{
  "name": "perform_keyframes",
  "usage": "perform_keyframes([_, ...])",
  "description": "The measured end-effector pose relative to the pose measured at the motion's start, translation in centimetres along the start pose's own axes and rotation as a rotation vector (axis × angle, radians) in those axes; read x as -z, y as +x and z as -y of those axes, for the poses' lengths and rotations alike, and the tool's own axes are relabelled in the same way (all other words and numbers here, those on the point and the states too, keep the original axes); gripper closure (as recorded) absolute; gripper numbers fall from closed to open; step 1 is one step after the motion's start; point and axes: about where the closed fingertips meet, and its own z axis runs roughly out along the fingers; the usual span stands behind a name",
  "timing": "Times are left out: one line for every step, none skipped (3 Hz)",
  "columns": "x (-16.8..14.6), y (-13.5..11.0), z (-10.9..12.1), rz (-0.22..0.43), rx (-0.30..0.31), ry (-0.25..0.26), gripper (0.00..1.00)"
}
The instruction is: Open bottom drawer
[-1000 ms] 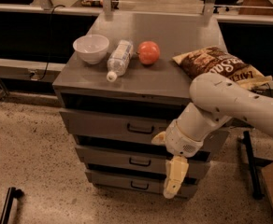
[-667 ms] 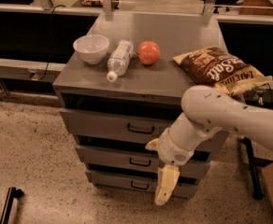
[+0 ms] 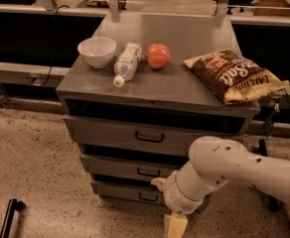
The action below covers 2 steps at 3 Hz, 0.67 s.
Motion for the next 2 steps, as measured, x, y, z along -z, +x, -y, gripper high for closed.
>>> perform_keyframes([-0.7,0.7,0.8,0.009,-0.035,0.009,0.0])
perform_keyframes([-3.8,2.5,0.5,0.095,-0.059,0.04,0.0])
